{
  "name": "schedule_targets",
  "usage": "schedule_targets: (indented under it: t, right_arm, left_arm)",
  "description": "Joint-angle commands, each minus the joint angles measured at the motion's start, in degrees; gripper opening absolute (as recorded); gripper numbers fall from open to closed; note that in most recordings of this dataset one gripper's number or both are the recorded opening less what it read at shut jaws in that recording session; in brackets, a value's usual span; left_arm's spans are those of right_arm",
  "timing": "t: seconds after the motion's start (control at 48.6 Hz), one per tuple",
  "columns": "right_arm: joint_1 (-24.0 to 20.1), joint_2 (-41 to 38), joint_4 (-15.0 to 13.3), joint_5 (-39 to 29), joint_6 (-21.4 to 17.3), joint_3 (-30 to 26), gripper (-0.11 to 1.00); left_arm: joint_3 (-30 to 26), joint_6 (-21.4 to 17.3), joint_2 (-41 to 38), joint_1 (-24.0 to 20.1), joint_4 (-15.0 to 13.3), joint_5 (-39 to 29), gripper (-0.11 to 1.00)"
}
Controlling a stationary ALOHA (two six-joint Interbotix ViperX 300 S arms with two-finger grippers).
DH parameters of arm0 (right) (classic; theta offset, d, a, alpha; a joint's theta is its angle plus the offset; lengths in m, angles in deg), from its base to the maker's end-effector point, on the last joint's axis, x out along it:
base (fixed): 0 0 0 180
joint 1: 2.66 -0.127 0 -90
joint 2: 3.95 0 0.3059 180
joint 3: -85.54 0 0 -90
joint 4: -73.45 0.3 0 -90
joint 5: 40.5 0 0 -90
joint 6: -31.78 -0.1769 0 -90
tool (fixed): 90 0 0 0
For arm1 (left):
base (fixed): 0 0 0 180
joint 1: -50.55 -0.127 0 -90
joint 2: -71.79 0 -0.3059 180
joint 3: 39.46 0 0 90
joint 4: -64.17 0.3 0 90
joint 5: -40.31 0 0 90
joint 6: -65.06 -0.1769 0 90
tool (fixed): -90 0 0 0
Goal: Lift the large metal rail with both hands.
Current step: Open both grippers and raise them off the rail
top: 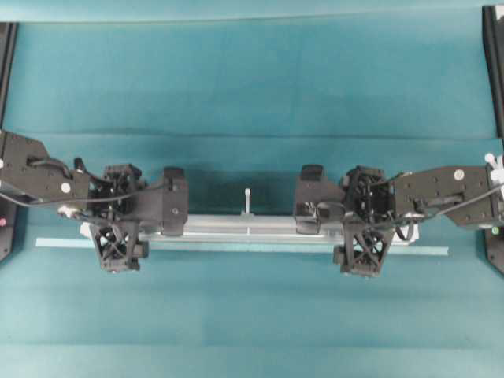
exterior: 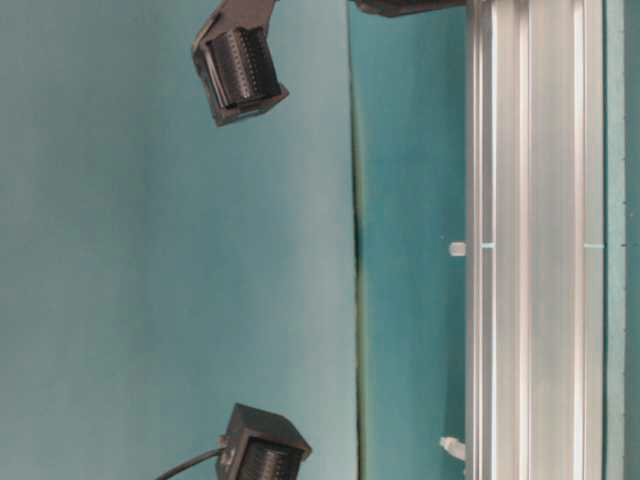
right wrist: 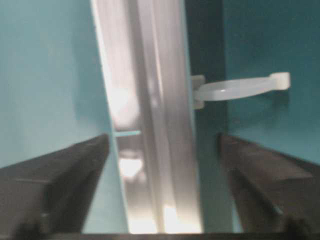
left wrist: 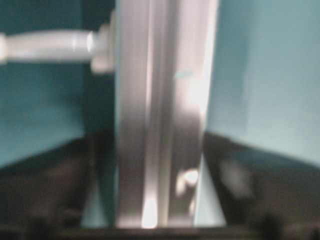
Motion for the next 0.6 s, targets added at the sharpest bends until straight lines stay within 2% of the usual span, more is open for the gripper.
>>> schedule_targets:
  t: [0.0,0.082,0.391,0.576]
  right_arm:
    - [-0.2,-0.1,-0.2,0.3,-0.3,-0.1,1.0]
    - [-0.3,-0.1,-0.2,0.3,-0.4,0.0,0.99]
    - [0.1,0.5,-0.4,0.0,-0.4,0.3,1.0]
    - [1.2,3.4,-0.4,-0.3,-0.4,0.3,0.99]
  left_arm:
    - [-0.4,0.0,0.4,0.4,0.0,0.4,0.93]
    - [-0.5,0.1,0.4,0.5,0.0,0.4,1.0]
    - [-0.4,-0.1,0.5,0.5,-0.1,0.2,0.99]
    - [-0.7,-0.1,3.6,0.0,-0.1,-0.3,0.99]
